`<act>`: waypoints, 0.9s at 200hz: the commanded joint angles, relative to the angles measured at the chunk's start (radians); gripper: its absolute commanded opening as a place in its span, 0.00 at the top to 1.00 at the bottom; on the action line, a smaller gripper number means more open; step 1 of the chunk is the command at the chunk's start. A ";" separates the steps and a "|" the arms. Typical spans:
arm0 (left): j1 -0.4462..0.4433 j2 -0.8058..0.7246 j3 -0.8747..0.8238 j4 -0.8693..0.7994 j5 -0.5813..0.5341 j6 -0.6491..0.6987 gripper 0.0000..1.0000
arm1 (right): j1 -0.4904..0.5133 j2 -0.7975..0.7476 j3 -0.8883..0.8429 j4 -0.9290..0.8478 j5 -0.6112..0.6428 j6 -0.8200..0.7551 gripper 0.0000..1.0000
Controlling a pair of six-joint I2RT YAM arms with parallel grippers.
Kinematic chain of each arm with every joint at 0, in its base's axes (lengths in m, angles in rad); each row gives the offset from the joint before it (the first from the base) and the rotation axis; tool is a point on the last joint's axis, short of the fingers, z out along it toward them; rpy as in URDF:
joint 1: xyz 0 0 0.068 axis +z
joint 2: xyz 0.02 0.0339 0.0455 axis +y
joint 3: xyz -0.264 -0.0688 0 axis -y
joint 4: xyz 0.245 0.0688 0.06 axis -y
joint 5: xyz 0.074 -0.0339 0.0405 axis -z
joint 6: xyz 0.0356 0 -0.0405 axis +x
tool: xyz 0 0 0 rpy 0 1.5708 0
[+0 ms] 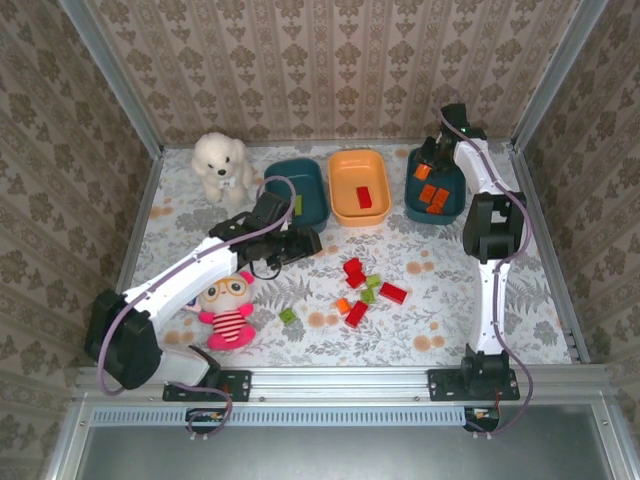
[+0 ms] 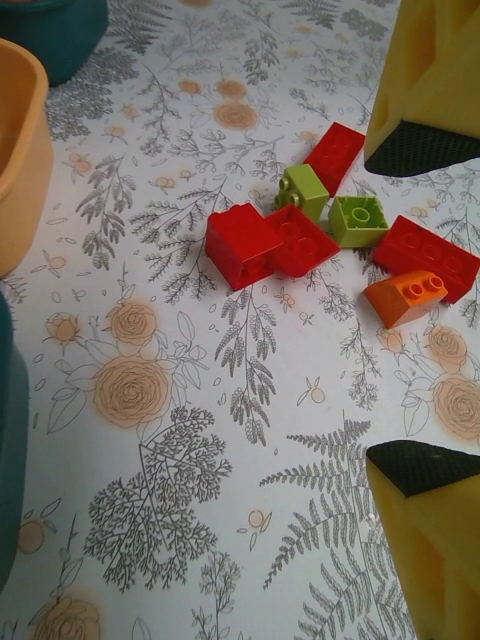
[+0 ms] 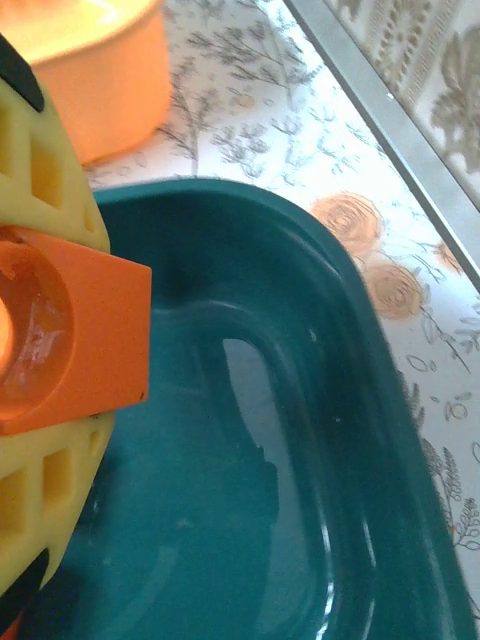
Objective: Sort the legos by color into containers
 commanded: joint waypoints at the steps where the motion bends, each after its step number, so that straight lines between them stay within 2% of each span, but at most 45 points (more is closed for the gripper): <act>1: -0.017 0.019 0.043 -0.019 -0.028 0.034 0.27 | -0.013 0.069 0.092 -0.072 -0.046 0.042 0.69; 68: -0.022 0.001 0.032 -0.151 -0.088 0.015 0.27 | -0.017 0.092 0.157 -0.088 -0.101 0.039 0.38; 84: -0.021 -0.009 0.023 -0.195 -0.095 0.002 0.27 | -0.010 0.041 0.158 -0.089 -0.095 0.022 0.35; 107: -0.021 -0.031 -0.003 -0.283 -0.099 -0.036 0.28 | 0.015 -0.080 0.111 -0.071 -0.074 -0.006 0.37; 139: -0.055 -0.022 -0.040 -0.404 -0.083 -0.052 0.29 | 0.091 -0.340 -0.181 0.074 -0.054 0.021 0.38; 180: -0.114 -0.022 -0.118 -0.368 -0.082 -0.033 0.27 | 0.250 -0.675 -0.697 0.327 -0.096 0.120 0.36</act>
